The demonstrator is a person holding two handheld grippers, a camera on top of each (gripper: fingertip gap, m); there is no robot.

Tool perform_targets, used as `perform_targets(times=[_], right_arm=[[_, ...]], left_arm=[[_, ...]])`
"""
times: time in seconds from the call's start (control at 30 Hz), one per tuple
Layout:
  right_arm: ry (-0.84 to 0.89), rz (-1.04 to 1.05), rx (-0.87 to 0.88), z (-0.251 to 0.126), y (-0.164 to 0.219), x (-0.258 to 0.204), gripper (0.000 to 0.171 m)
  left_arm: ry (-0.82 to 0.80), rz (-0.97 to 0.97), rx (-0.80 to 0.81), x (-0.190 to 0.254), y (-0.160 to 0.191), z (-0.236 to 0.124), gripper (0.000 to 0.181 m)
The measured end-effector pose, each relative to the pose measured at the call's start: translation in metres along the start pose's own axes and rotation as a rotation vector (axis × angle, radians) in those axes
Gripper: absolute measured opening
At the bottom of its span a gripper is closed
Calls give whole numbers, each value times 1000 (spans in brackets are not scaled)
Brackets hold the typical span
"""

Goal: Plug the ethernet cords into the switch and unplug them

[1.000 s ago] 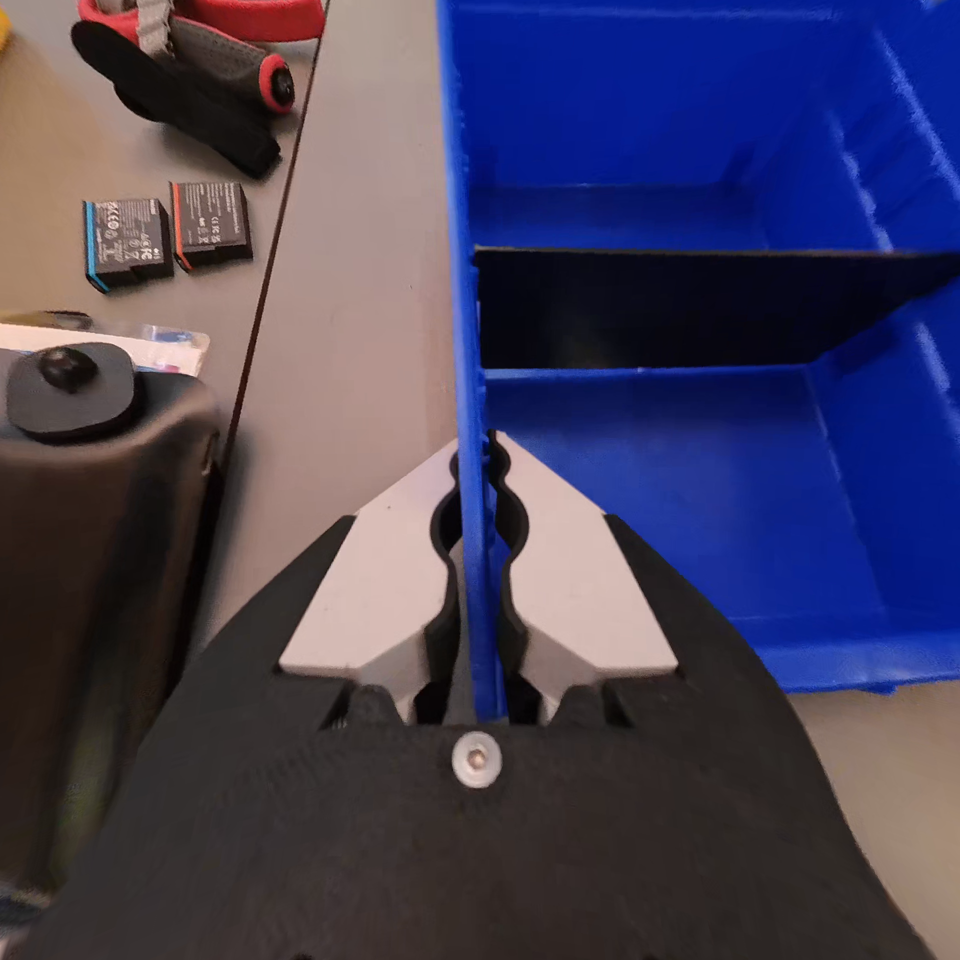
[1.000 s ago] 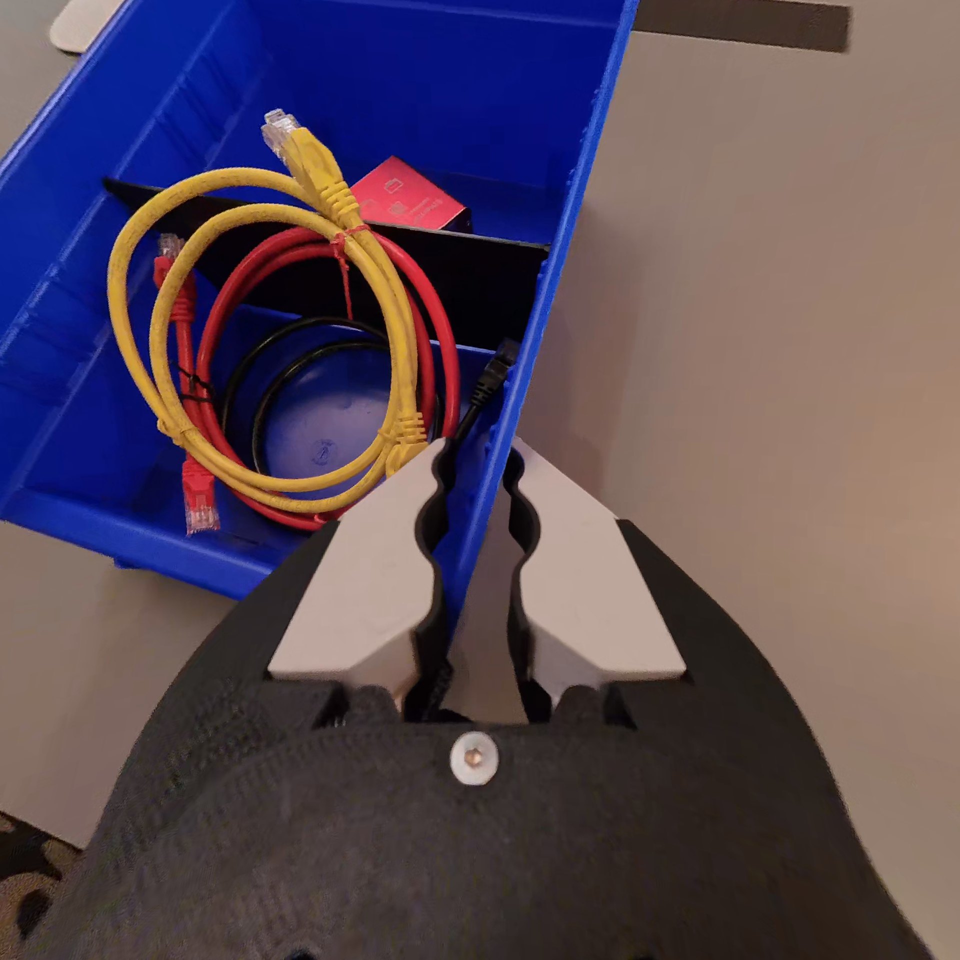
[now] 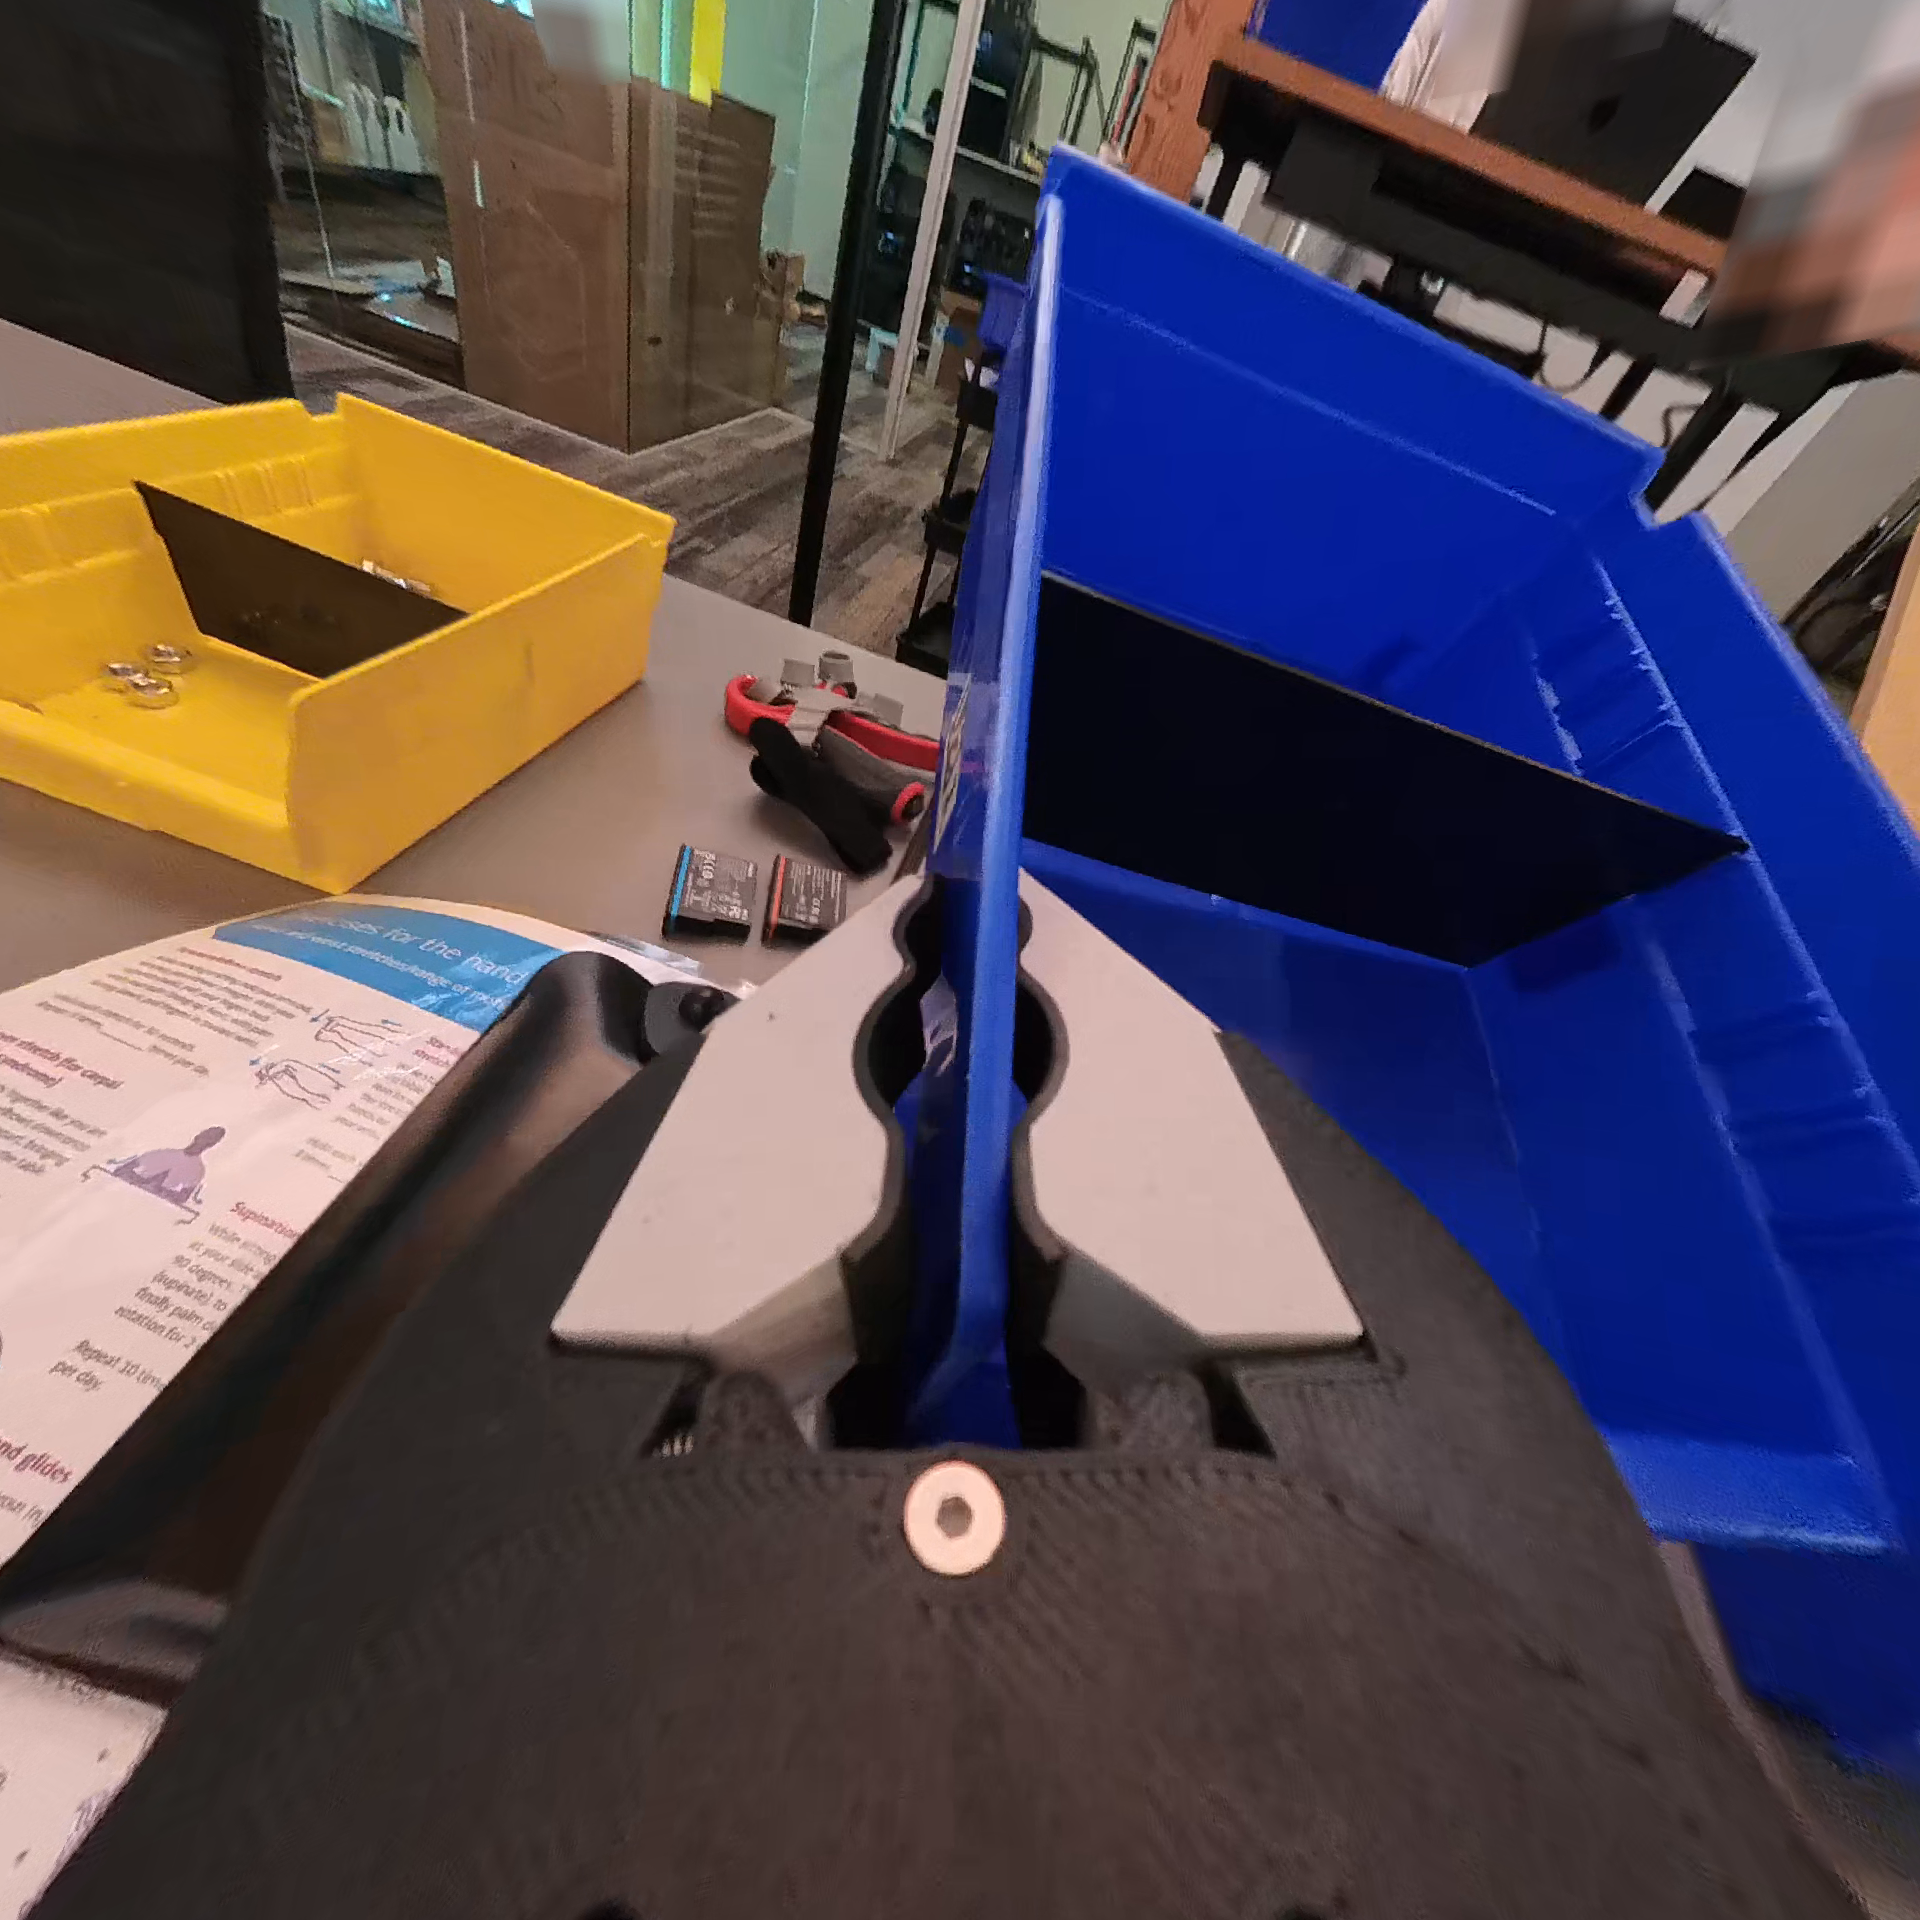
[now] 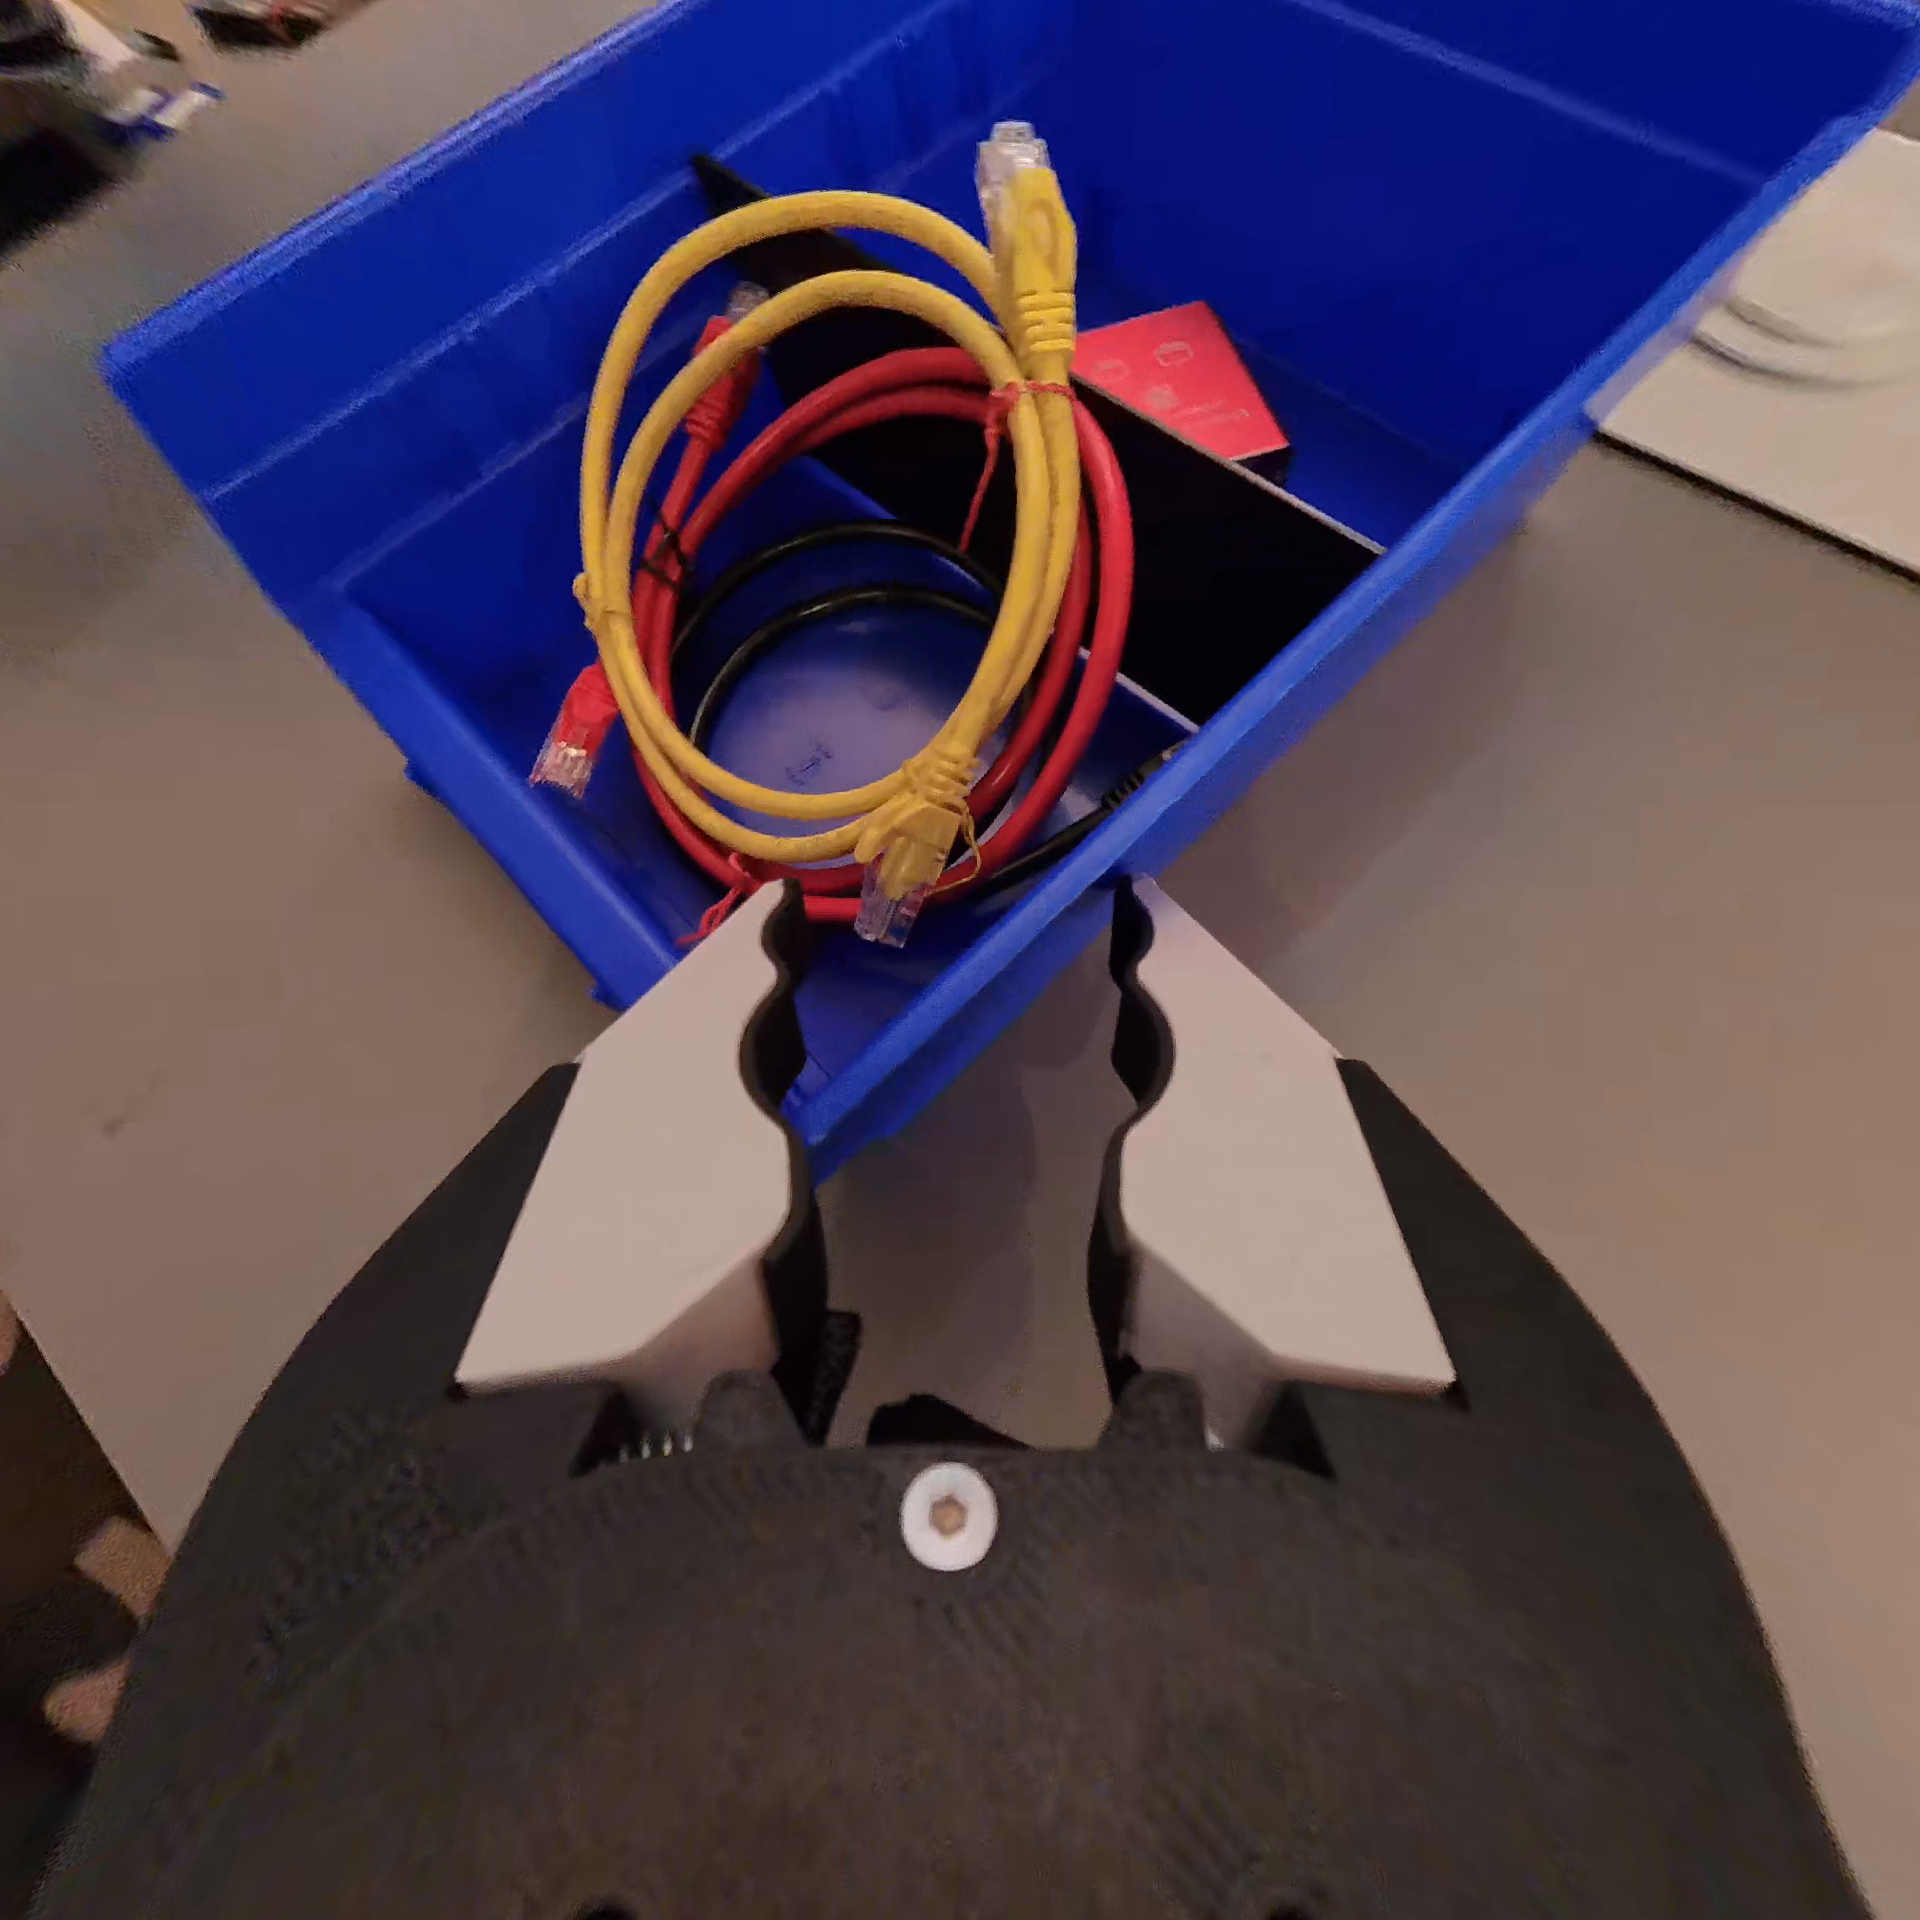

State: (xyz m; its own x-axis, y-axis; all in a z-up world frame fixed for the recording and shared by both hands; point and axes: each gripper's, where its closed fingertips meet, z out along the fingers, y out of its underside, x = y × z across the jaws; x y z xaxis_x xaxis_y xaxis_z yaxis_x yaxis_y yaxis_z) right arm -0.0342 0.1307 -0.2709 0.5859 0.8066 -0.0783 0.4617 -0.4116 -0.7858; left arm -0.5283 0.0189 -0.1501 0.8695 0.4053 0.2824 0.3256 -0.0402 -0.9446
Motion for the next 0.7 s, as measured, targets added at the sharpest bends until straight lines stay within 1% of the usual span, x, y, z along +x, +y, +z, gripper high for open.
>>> perform_targets(times=[0.13,0.37,0.43,0.47,0.5,0.53,0.57,0.63,0.7], right_arm=[[-34,-61,20,39,-23,-47,63],[-108,-57,61,95,-60,-106,63],[-153,-57,61,109,-68,-125,64],[-195,-65,48,115,-70,-137,68],[-233,-65,31,121,-70,-148,74],[-249,-67,28,125,-72,-154,98],[-246,-93,38,126,-74,-158,108],[-212,-141,69,121,-79,-158,114],[-137,-191,97,111,-83,-148,119]], left_arm=[[-17,-35,42,-11,-9,-7,6],[-31,-34,94,-18,-25,-18,6],[-29,-38,113,-19,-32,-22,6],[-27,-41,122,-19,-35,-24,6],[-29,-34,132,-19,-40,-26,6],[-25,-30,144,-18,-44,-29,6],[-17,-27,153,-17,-49,-31,6],[-3,-10,165,-11,-58,-34,5],[17,3,179,2,-65,-35,5]])
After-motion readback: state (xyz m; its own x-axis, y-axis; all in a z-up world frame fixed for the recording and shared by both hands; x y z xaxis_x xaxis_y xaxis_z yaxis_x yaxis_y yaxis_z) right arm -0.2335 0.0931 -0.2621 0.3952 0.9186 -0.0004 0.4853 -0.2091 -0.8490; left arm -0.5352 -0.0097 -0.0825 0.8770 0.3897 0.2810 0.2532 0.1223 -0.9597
